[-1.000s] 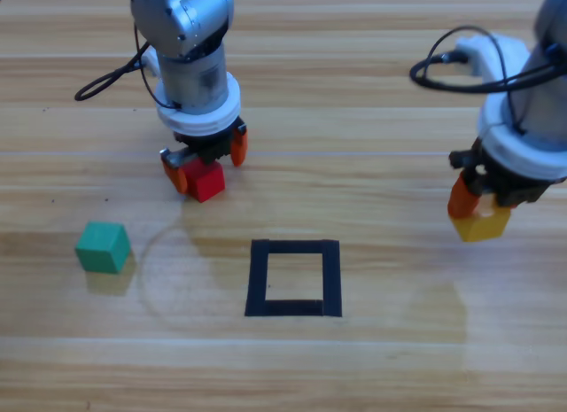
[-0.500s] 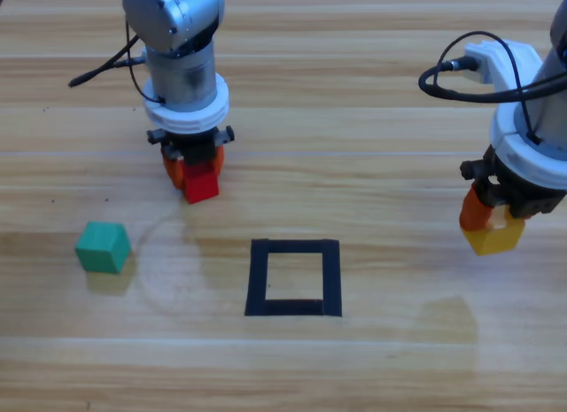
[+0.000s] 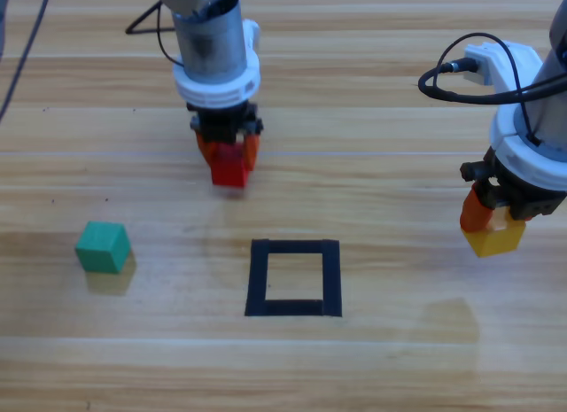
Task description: Stack the blocks in the rectangular block: red at the bottom, yellow in the middle, green on top
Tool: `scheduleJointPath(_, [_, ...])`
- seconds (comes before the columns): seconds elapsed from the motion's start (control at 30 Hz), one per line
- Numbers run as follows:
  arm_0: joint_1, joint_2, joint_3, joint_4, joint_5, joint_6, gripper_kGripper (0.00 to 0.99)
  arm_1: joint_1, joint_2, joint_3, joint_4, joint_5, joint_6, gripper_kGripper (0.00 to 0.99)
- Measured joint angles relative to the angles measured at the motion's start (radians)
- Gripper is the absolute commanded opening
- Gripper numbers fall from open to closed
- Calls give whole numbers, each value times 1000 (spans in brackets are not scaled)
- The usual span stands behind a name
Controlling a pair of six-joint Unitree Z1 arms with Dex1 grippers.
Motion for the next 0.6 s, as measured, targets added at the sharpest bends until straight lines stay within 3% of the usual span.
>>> scheduleJointPath(0.23, [-116, -99, 80, 1, 1, 12, 12, 2, 0, 0, 11, -2, 9, 100])
scheduleJointPath(0.4, [-253, -204, 80, 1, 79, -128, 12, 8, 0, 0, 12, -2, 9, 100])
scheduleJointPath(0.6, [-350, -218, 138, 1, 144, -332, 12, 16, 0, 0, 12, -2, 9, 100])
